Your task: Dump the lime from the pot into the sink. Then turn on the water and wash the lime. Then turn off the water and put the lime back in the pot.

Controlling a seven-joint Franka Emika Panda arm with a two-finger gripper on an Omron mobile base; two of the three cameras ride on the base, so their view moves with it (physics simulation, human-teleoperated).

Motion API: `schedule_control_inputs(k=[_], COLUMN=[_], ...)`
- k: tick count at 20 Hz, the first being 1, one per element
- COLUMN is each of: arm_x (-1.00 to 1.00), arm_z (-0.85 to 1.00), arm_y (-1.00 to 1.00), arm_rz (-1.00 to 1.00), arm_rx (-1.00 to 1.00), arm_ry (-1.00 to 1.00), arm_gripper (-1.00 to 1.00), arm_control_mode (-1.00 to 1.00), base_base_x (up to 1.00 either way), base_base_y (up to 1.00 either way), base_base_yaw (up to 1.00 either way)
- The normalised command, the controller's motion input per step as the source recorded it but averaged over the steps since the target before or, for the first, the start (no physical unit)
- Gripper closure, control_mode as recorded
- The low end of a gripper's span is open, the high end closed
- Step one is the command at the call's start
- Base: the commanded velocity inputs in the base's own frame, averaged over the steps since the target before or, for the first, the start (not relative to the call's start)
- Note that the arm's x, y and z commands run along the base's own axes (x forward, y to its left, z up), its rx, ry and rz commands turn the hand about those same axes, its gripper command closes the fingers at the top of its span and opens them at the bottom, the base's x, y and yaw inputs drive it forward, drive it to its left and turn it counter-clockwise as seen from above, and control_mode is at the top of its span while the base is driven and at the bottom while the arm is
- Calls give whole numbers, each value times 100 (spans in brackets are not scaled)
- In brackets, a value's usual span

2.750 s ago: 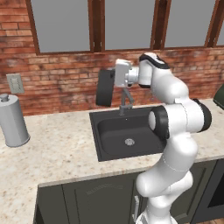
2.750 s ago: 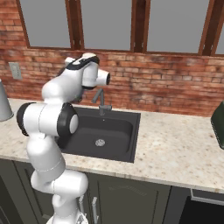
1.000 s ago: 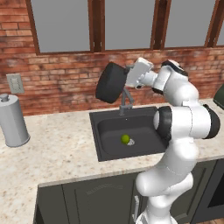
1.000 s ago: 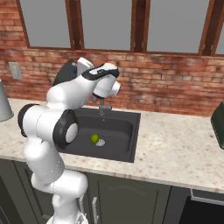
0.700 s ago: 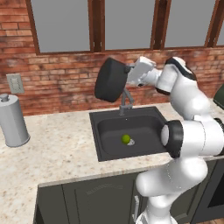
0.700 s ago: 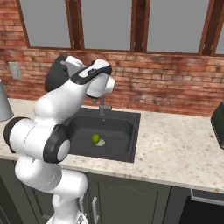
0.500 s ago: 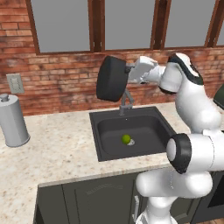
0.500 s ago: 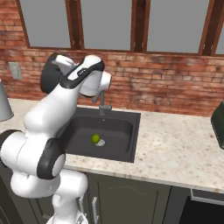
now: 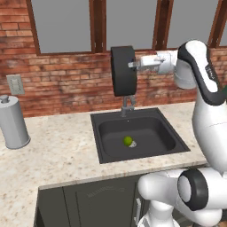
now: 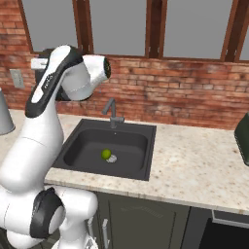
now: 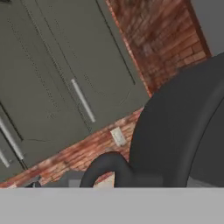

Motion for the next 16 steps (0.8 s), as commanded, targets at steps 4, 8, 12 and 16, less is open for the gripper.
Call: schedule_control_inputs(k=[4, 8, 12, 16], arm_x=[-43, -27, -21, -12], arm_z=[24, 1, -8, -15], arm_y=[-5, -43, -80, -97], arm_rz=[-22, -30, -35, -36], arm_rx=[-43, -40, -33, -23], arm_ry=[-31, -15, -1, 1], arm_gripper=[100, 100, 100, 100], arm_control_mode=[-100, -100, -100, -100], base_base_x=[0, 0, 0, 0], base_base_y=[0, 0, 0, 0], base_base_yaw=[0, 0, 0, 0])
